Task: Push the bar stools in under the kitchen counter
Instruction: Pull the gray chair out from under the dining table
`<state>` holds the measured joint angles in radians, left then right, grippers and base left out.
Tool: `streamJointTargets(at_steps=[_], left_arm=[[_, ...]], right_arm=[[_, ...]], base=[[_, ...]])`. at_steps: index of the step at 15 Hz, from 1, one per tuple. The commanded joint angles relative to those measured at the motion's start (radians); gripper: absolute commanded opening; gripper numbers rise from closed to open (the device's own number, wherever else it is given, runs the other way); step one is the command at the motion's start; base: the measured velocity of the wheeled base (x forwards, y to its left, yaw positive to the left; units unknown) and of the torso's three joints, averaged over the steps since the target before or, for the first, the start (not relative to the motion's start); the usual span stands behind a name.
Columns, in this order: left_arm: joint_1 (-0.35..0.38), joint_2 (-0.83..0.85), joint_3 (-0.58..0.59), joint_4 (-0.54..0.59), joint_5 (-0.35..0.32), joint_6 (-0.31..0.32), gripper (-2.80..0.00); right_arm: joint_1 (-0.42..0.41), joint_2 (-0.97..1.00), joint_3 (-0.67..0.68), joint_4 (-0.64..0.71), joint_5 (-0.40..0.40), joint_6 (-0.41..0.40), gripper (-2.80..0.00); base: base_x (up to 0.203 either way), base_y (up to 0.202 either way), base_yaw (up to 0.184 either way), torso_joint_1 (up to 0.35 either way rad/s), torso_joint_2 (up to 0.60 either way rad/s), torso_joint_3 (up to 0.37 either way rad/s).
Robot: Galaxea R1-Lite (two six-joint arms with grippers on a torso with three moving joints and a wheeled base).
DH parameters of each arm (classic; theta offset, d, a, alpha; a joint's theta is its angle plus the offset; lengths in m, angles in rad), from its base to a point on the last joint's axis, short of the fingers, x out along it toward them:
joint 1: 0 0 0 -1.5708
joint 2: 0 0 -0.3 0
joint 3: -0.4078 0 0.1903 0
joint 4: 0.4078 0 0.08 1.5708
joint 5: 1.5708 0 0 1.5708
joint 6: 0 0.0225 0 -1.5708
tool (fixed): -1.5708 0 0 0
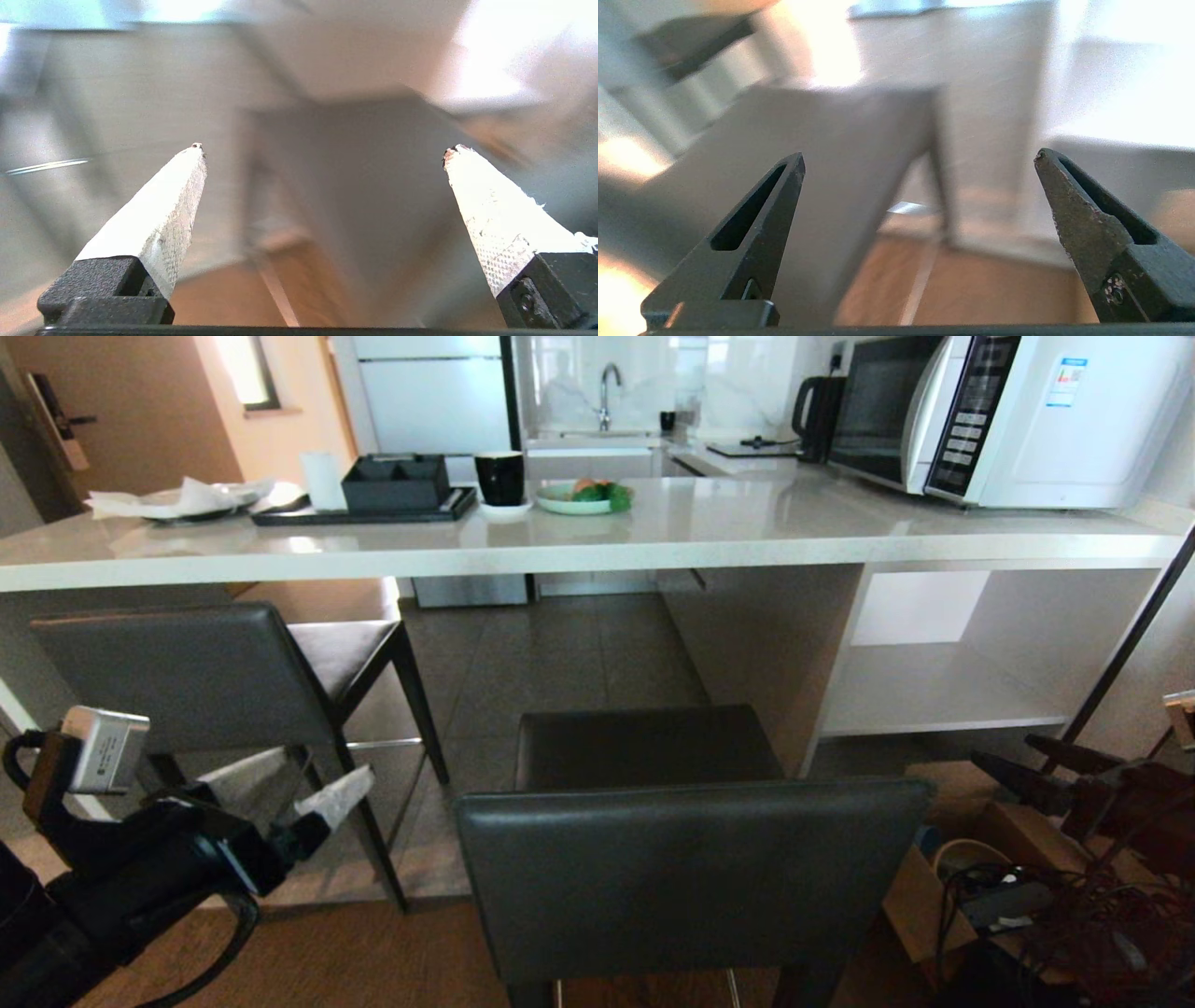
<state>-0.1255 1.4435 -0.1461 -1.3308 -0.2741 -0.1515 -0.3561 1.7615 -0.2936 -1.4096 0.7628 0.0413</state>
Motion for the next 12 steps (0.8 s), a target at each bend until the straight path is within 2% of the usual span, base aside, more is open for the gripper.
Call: streamJointTargets(at_steps=[1, 2, 4, 5, 9, 12], left_arm=[[-0.004, -0.012, -0.115, 0.079, 0.276, 0.000, 0.00], [-0.011, -0.010, -0.149, 0.102, 0.345, 0.001, 0.00], [-0.010, -0.020, -0.157, 0.109, 0.368, 0.001, 0.00], [-0.001, -0.022, -0.150, 0.116, 0.369, 0.001, 0.00], [-0.006, -0.077, -0.155, 0.237, 0.358, 0.013, 0.00], [-0.020, -0.099, -0.157, 0.246, 0.352, 0.013, 0.00]], right_arm=[[0.116, -0.028, -0.046, -0.007, -0.364, 0.001, 0.00], [0.176, -0.032, -0.068, -0.008, -0.525, 0.000, 0.00], [0.275, -0.065, -0.105, -0.006, -0.760, 0.001, 0.00], [0.288, -0.096, -0.105, -0.005, -0.786, 0.004, 0.00], [0.290, -0.171, -0.110, 0.041, -0.792, 0.026, 0.00], [0.297, -0.188, -0.109, 0.042, -0.792, 0.041, 0.00]], base=[[0.000, 0.000, 0.000, 0.000, 0.00, 0.000], [0.000, 0.000, 0.000, 0.000, 0.00, 0.000], [0.000, 0.000, 0.000, 0.000, 0.00, 0.000], [0.000, 0.000, 0.000, 0.000, 0.00, 0.000], [0.000, 0.000, 0.000, 0.000, 0.00, 0.000], [0.000, 0.000, 0.000, 0.000, 0.00, 0.000]])
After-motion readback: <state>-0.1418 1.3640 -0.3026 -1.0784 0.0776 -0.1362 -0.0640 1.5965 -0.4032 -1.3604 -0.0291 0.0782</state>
